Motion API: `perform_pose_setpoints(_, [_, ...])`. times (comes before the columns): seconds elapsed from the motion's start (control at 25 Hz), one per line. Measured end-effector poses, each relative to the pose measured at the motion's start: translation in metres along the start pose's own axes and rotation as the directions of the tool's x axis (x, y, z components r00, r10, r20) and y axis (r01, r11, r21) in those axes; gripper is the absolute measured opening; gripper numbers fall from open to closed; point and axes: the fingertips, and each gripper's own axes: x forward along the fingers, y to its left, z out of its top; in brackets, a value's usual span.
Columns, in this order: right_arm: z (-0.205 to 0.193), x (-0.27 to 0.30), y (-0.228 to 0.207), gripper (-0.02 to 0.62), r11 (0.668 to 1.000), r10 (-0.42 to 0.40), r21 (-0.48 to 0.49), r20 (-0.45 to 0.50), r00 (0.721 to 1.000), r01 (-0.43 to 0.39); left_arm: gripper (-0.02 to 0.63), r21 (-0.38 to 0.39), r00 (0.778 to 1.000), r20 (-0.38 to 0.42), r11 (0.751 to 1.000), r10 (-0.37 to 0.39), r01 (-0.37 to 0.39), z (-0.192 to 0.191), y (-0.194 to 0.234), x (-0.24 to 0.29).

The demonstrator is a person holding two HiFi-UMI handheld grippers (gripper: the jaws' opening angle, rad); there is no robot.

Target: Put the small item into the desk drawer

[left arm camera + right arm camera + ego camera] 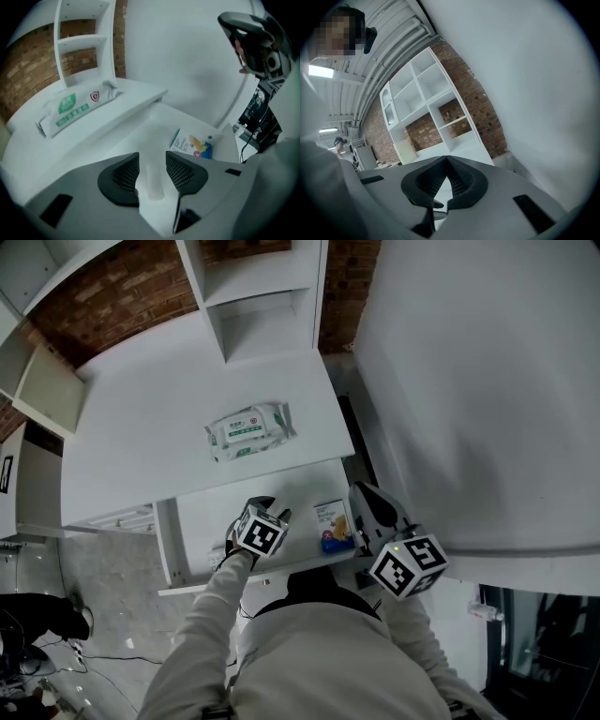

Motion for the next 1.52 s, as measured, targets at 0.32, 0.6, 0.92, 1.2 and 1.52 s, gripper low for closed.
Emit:
perform_pose_setpoints(0.32, [0.002,0.002,0.008,0.028,0.998,0.012,-0.057,0.003,1.000,-0.012,0.179,-0.056,0.956,0.283,0.996,0.082,-0.069,0.068,0.010,-0.083])
perform_pose_setpoints(0.6, [0.004,0.005,0.015,0.028,0.995,0.022,-0.095,0.009,1.000,-0.021,0.153,-0.141,0.877,0.455,0.985,0.154,-0.100,0.100,0.020,-0.138])
perform_pose_setpoints(0.92, [0.003,0.008,0.026,0.028,0.992,0.037,-0.125,0.005,0.999,-0.036,0.117,-0.181,0.805,0.549,0.972,0.224,-0.146,0.109,0.023,-0.176])
perform_pose_setpoints(1.2, [0.002,0.006,0.032,0.028,0.988,0.043,-0.147,0.006,0.999,-0.042,0.091,-0.240,0.749,0.599,0.955,0.285,-0.172,0.112,0.032,-0.211])
perform_pose_setpoints(1.52, [0.002,0.001,0.036,0.028,0.985,0.048,-0.164,0.006,0.999,-0.046,0.043,-0.293,0.690,0.644,0.940,0.330,-0.176,0.111,0.035,-0.237])
